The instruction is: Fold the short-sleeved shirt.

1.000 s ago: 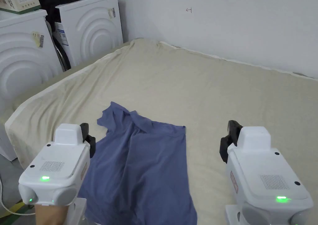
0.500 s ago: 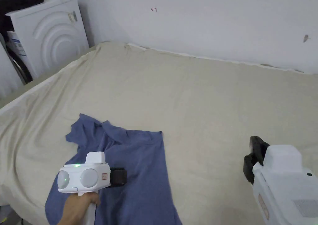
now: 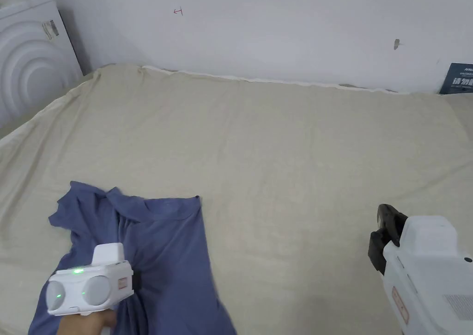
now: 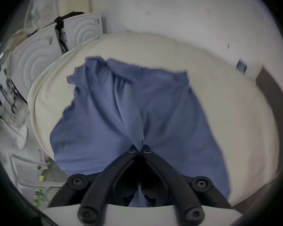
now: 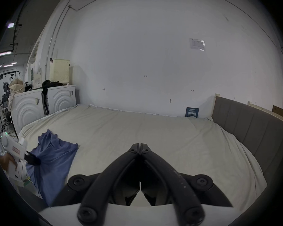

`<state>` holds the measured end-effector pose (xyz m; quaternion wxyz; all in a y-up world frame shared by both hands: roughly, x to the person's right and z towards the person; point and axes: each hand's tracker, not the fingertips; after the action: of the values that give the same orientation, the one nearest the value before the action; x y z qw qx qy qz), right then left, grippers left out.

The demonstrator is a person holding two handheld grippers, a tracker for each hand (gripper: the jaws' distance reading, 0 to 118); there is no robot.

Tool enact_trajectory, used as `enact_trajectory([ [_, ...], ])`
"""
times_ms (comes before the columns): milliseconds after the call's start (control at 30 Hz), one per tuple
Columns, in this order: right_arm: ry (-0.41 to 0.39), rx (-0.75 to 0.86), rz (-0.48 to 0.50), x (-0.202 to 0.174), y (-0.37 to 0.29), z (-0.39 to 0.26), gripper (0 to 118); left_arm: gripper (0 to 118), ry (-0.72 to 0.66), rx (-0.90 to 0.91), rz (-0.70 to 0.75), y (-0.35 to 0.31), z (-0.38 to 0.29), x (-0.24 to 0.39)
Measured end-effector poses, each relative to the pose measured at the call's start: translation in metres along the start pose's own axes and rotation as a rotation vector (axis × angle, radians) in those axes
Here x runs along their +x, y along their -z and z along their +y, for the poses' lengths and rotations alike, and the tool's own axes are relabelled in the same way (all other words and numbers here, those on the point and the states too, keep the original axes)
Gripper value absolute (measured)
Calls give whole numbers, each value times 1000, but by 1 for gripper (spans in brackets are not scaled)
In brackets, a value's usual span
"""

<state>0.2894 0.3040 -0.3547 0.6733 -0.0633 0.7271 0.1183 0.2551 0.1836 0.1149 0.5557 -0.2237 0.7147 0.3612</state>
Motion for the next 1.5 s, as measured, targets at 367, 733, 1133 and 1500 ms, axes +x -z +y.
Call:
enact_trajectory([
  [367, 40, 47, -72, 48, -34, 1, 1, 1, 202, 405, -356, -181, 105, 121],
  [733, 56, 84, -222, 114, -80, -3, 1, 1, 441, 455, -662, -215, 139, 324],
  [1133, 60, 41, -388, 176, -119, -24, 1, 1, 605, 72, -767, -102, 21, 448],
  [1500, 83, -6, -394, 181, -118, -39, 1, 2, 699, -286, -448, 22, -85, 455],
])
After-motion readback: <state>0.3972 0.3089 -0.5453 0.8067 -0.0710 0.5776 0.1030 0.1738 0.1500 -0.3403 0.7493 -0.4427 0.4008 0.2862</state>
